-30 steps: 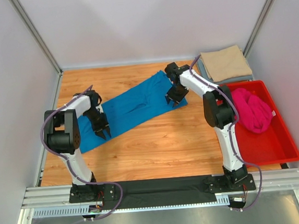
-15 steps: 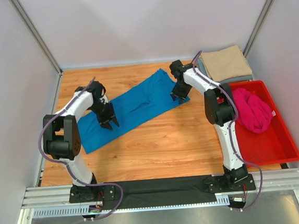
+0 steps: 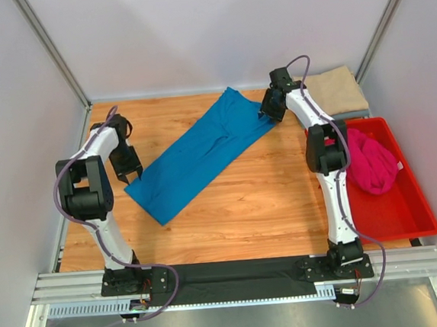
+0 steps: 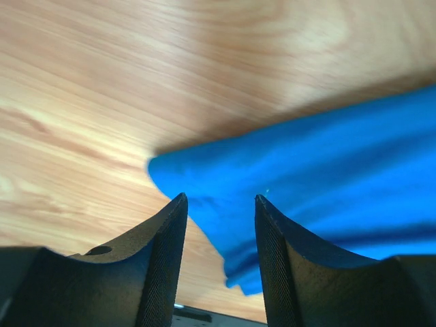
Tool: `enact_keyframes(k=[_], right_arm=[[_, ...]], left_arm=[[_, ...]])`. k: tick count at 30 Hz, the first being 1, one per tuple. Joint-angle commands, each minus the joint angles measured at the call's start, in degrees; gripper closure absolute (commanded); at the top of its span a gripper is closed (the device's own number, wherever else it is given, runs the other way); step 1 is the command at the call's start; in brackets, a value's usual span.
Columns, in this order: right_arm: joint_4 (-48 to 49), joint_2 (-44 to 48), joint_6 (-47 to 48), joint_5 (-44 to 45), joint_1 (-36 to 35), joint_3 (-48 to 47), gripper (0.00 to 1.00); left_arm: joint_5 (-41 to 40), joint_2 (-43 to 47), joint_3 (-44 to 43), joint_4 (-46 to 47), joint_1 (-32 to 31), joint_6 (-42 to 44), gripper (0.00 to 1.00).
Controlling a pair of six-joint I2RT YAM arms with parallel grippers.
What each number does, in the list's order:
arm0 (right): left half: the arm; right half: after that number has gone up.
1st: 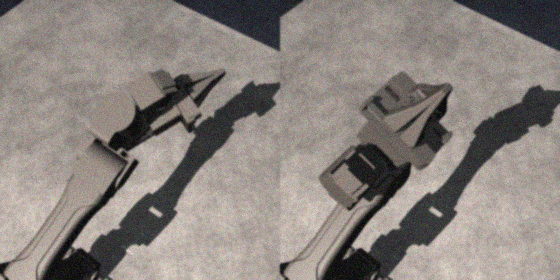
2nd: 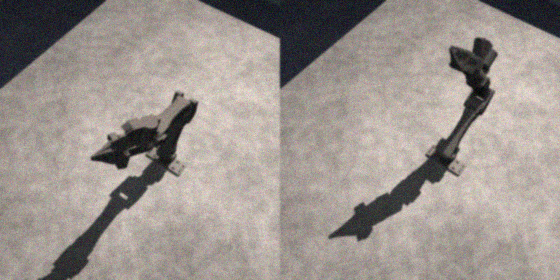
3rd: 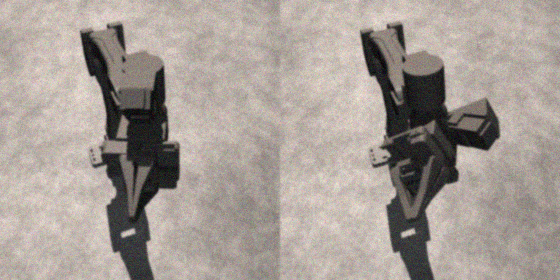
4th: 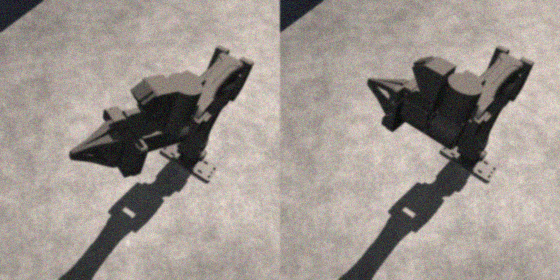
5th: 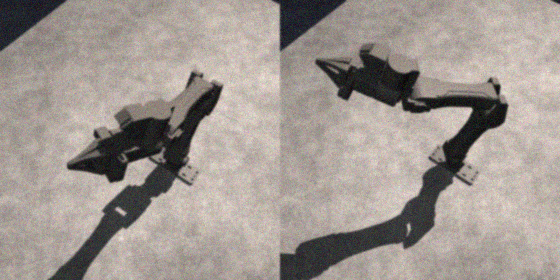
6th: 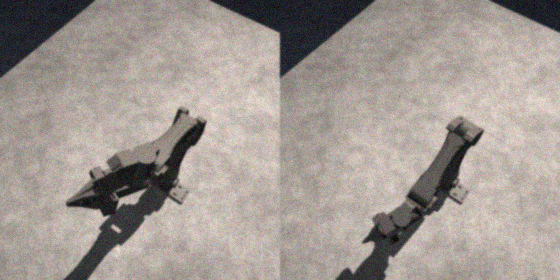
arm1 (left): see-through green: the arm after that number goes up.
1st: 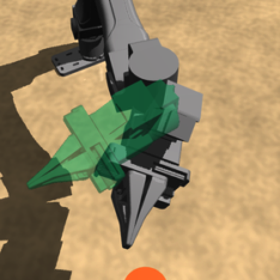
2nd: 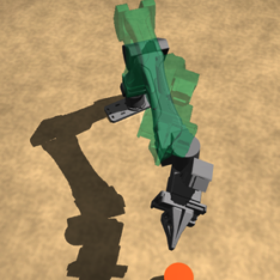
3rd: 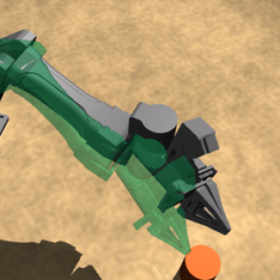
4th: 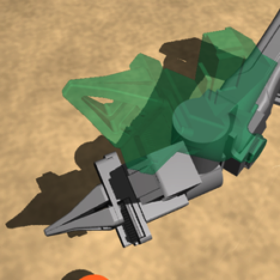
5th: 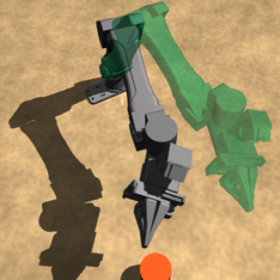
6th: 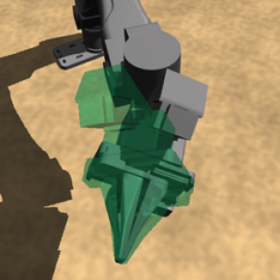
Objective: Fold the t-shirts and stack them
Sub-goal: Fold the tshirt
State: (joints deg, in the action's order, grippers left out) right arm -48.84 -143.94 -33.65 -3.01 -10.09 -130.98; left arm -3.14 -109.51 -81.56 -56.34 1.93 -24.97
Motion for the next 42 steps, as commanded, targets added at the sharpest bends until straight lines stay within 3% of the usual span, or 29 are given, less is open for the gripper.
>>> enact_keyframes(k=[1,7,13,19,20,21,28,35,42], right_arm=[[4.79,5.75,2.54,-4.19,-0.64,5.16,0.50],[10.96,18.60,-0.98,-6.22,-1.25,19.96,0.48],[7.19,21.68,0.51,-6.93,-1.34,20.41,0.48],[7.00,23.35,0.52,-7.19,-1.16,21.20,0.48],[7.09,23.27,0.34,-7.36,-1.08,21.12,0.48],[7.09,23.18,0.34,-7.54,-1.08,21.20,0.48],[8.84,19.40,-1.42,-7.89,-0.29,21.91,0.48],[8.41,13.69,-0.45,-8.77,2.70,15.32,0.46],[17.55,15.53,-4.93,-11.06,2.62,25.86,0.46]], left_arm=[[-7.40,-1.31,-1.68,-1.58,0.17,3.52,0.48],[-8.90,-3.24,-0.09,-0.52,2.02,3.35,0.49],[-9.43,-8.34,-5.18,-1.93,3.51,3.35,0.55],[-10.40,-9.22,-4.92,-0.88,3.78,5.37,0.60],[-10.66,-9.66,-5.10,-1.05,3.87,5.55,0.63],[-10.49,-9.75,-5.19,-1.49,4.04,5.46,0.72],[-12.32,-7.47,-1.68,-3.69,4.13,4.76,0.99],[-16.38,-2.82,5.09,-6.24,4.13,2.74,1.00],[-16.11,0.26,9.57,-7.12,4.13,1.68,1.00]])
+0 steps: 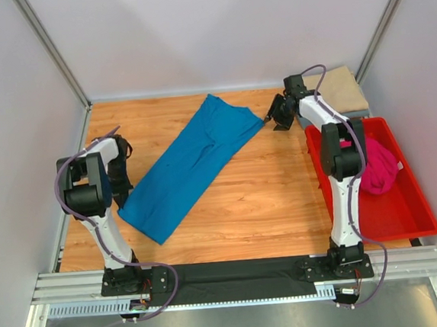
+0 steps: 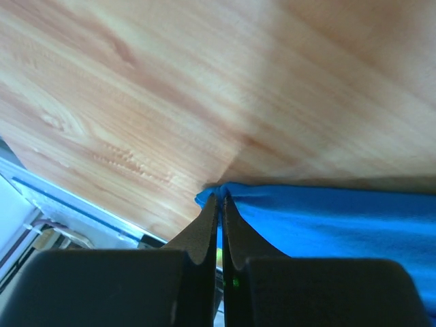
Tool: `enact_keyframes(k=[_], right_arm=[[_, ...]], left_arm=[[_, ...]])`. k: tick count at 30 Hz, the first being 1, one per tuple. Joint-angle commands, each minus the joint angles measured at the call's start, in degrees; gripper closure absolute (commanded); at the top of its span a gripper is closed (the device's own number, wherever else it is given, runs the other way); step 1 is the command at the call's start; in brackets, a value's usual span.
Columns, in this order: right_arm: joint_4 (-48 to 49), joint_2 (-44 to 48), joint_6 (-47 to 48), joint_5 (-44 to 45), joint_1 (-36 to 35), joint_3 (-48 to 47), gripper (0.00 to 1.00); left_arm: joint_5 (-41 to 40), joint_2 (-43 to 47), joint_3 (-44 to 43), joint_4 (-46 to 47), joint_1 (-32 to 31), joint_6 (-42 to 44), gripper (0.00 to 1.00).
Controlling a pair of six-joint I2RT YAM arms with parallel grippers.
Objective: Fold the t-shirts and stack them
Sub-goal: Fold the tshirt
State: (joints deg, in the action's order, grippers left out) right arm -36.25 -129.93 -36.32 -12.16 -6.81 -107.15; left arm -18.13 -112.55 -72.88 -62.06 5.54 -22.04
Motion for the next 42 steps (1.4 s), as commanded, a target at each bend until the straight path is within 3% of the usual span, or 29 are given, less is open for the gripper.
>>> enact_keyframes(k=[1,7,18,19,23,25,32,38,39,40,42], right_arm=[[5.48,0.82,-2.36,-2.33,-0.66,1.86,0.47],[8.21,-4.10,-2.44,-7.52,-0.57,-2.78,0.50],[7.33,-11.31,-4.55,-6.73,-0.49,-8.42,0.63],[7.59,-11.57,-4.64,-6.82,-0.40,-8.68,0.71],[7.60,-14.03,-3.68,-7.26,-0.40,-12.89,0.95],[7.51,-16.39,-2.80,-8.31,-0.31,-17.98,1.00],[10.40,-24.13,-4.36,-12.10,1.00,-33.37,0.97],[12.70,-22.83,-8.07,-11.48,2.68,-31.02,0.90],[14.09,-21.35,-7.72,-12.26,2.59,-29.44,0.86],[15.58,-20.29,-7.80,-13.05,2.59,-27.78,0.68],[15.95,-18.09,-8.15,-14.28,2.50,-24.60,0.59]], left_arm=[[-0.94,4.00,1.33,-1.66,0.61,-1.68,1.00],[5.12,6.99,3.18,-2.27,0.61,-4.15,0.98],[4.42,8.66,4.42,-4.03,0.61,-4.50,0.97],[4.42,8.84,4.33,-4.29,0.61,-4.76,0.95],[4.68,10.42,2.58,-6.75,0.61,-6.34,0.67],[8.26,12.43,0.99,-7.63,0.61,-7.05,0.59],[13.82,17.89,-1.21,-7.81,0.43,-4.42,0.51],[21.98,13.77,1.42,-3.86,0.09,3.32,0.51],[22.61,12.89,3.25,-3.07,-0.09,4.19,0.51],[23.05,12.45,4.06,-1.50,-0.18,4.55,0.51],[23.84,11.40,5.29,-0.69,-0.36,4.73,0.51]])
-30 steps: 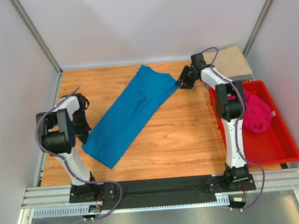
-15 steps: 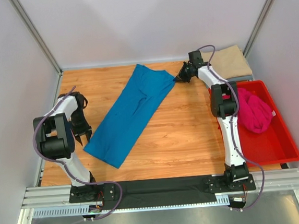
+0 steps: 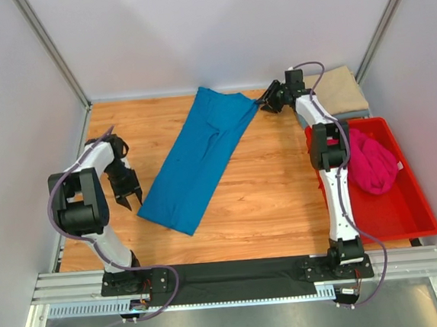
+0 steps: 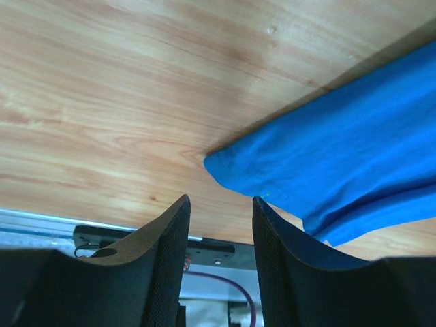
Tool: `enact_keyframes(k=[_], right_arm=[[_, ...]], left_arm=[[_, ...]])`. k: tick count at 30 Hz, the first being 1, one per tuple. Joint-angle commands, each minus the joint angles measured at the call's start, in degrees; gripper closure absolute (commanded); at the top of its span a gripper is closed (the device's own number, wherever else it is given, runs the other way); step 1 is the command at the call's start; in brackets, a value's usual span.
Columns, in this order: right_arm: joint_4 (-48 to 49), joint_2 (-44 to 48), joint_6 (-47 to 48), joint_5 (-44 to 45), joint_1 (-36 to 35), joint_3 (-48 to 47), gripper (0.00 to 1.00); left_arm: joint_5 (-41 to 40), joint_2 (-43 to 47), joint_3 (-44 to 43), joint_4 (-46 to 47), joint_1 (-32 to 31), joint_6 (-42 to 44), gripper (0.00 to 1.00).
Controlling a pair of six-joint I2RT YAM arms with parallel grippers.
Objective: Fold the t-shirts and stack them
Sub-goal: Fold the tshirt
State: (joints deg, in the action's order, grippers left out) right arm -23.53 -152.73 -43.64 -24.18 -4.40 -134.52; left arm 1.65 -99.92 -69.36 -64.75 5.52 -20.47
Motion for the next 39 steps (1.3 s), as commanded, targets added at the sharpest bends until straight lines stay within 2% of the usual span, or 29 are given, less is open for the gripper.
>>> enact_keyframes(k=[1,3,5,6,7,11,12,13,15,16,17,19,20,23,26,27,28,30,31,34,39], right_arm=[[2.36,5.50,-0.66,-2.79,0.01,3.38,0.57],[-1.33,10.48,0.48,-2.02,-0.43,7.67,0.55],[-0.30,15.76,-0.13,-0.96,-1.13,14.95,0.52],[0.32,18.49,-0.74,-0.34,-2.00,22.82,0.52],[0.50,23.82,-2.14,0.27,-2.62,26.38,0.51],[-4.57,34.39,-5.57,4.93,-8.67,40.54,0.52],[-5.73,36.16,-6.02,6.85,-12.43,42.30,0.51],[-6.96,37.49,-6.80,7.74,-14.47,45.28,0.51],[-9.43,40.39,-9.96,9.06,-20.17,47.50,0.52],[-9.52,40.92,-11.11,8.89,-22.03,49.33,0.53],[-10.65,41.45,-12.25,8.72,-23.79,49.87,0.53],[-12.58,41.63,-15.15,7.93,-28.28,50.06,0.54],[-12.77,41.63,-15.86,7.58,-29.60,50.32,0.54],[-13.99,40.41,-14.73,7.40,-34.78,49.71,0.55],[-18.56,38.91,-14.28,6.70,-39.35,49.60,0.56],[-17.87,39.52,-14.89,6.26,-40.24,51.10,0.56],[-17.17,41.35,-16.12,6.60,-41.11,52.42,0.55],[-15.58,42.68,-17.35,7.39,-43.57,55.22,0.55],[-15.67,43.12,-18.23,7.57,-44.11,55.59,0.55],[-16.20,43.48,-19.20,8.36,-46.74,56.73,0.55],[-16.46,42.51,-21.05,9.59,-51.48,57.61,0.56]], left_arm=[[4.50,-1.59,1.95,2.95,-0.25,3.15,0.51],[5.38,-2.82,2.13,4.01,-0.25,2.98,0.51],[7.04,-4.05,1.69,5.68,-0.25,2.89,0.51],[7.66,-5.10,1.60,6.21,-0.33,2.46,0.52],[8.19,-5.46,1.43,6.91,-0.25,2.28,0.52],[5.56,-6.69,1.34,7.09,-0.33,1.05,0.57],[5.64,-7.48,1.25,7.36,-0.25,0.26,0.60],[7.47,-8.01,1.07,7.62,-0.25,-0.09,0.69],[10.12,-9.76,0.20,7.89,-0.25,-0.45,0.77],[10.82,-9.94,-0.07,7.19,-0.42,-0.54,0.86],[10.48,-9.86,-0.07,6.83,-0.51,-0.80,0.92],[9.52,-7.84,0.72,6.22,-0.60,-0.80,0.99],[7.86,-6.96,1.94,6.13,-0.51,-1.06,1.00],[2.77,-4.24,3.79,4.64,-0.51,-1.24,1.00],[1.95,-2.48,7.64,2.79,-0.60,-2.64,0.99],[1.95,-1.34,8.71,2.79,-0.51,-3.17,0.96],[1.95,-0.72,9.68,3.05,-0.51,-3.61,0.87],[-0.49,0.94,11.00,2.88,-0.51,-4.49,0.78],[-3.90,1.39,10.74,2.27,-0.51,-4.58,0.71],[-9.89,1.92,5.84,0.77,-0.60,-4.67,0.64],[-11.41,1.04,-1.38,1.81,-0.60,-3.44,0.64]])
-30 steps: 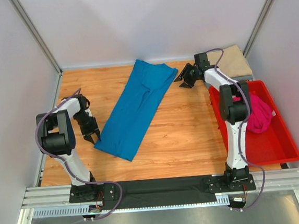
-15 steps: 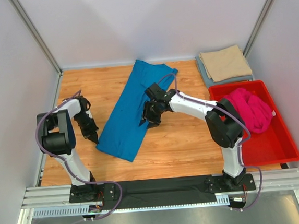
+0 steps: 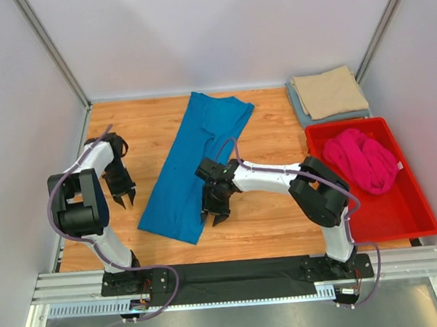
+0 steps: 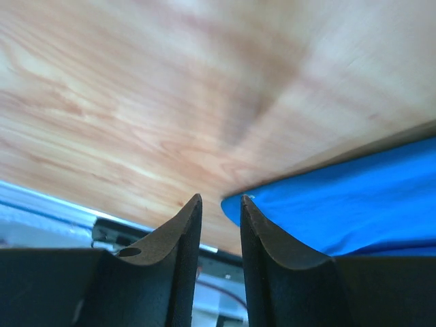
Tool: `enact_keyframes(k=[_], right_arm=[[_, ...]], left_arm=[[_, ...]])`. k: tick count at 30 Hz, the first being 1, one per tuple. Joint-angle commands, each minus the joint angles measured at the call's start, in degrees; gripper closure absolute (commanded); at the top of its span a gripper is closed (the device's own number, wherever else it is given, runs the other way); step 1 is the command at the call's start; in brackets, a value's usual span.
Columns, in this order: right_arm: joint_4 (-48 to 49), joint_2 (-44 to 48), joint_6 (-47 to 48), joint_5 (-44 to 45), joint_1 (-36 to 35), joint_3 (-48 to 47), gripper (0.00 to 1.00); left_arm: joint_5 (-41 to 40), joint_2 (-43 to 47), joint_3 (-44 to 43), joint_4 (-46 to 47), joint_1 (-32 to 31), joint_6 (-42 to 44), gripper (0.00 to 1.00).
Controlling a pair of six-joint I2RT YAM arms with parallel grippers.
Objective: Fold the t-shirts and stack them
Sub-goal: Fold the tshirt
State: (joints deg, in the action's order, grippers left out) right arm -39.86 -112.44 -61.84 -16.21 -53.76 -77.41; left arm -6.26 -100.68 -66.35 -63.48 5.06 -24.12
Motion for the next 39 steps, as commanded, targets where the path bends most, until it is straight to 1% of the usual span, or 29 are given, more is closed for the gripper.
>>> enact_keyframes(k=[1,5,8,10,16,25,29,31,32,35,36,37,39], right_arm=[[0.47,2.23,-3.02,1.88,-2.75,1.02,0.56],[-0.22,2.32,-4.16,3.46,-4.16,1.55,0.57],[1.61,1.97,-5.04,3.03,-4.78,1.65,0.58],[0.67,0.92,-4.95,3.02,-5.39,-0.02,0.58],[0.74,-0.23,-6.27,3.20,-6.10,-2.39,0.58],[1.45,-5.77,-6.18,0.65,-8.29,-6.18,0.59],[-0.92,-5.86,-5.31,1.52,-8.56,-6.00,0.70],[-2.67,-5.60,-4.87,1.97,-8.56,-5.57,0.73],[-3.64,-5.42,-4.26,2.84,-8.56,-5.04,0.78],[-8.21,-4.72,-2.15,4.95,-8.56,-4.77,0.89],[-9.44,-4.37,-0.66,5.57,-8.56,-4.60,0.96],[-11.28,-3.58,-0.12,6.18,-8.47,-4.16,0.99],[-11.82,-2.09,0.49,7.68,-7.86,-1.80,1.00]], left_arm=[[-2.97,1.46,-6.06,0.73,-0.05,0.39,0.64],[-0.51,-1.09,-9.05,0.73,-0.05,-0.14,0.64],[1.34,-2.15,-9.33,2.05,-0.05,-0.58,0.64],[2.21,-2.94,-9.85,2.57,-0.05,-0.84,0.64],[3.36,-4.26,-10.03,3.45,-0.05,-0.40,0.65],[3.45,-4.70,-10.03,4.33,-0.05,-0.14,0.65],[3.36,-4.26,-9.15,4.77,-0.14,0.21,0.65],[3.45,-4.17,-8.89,4.77,-0.05,0.04,0.65],[3.54,-4.00,-8.80,4.77,-0.05,-0.05,0.65],[5.11,-3.38,-8.36,5.65,-0.22,-0.14,0.65],[7.03,-3.12,-8.01,6.00,-0.31,0.38,0.64],[8.18,-2.94,-7.83,6.44,-0.49,0.65,0.64],[11.16,-2.06,-7.57,7.49,-1.54,1.09,0.63]])
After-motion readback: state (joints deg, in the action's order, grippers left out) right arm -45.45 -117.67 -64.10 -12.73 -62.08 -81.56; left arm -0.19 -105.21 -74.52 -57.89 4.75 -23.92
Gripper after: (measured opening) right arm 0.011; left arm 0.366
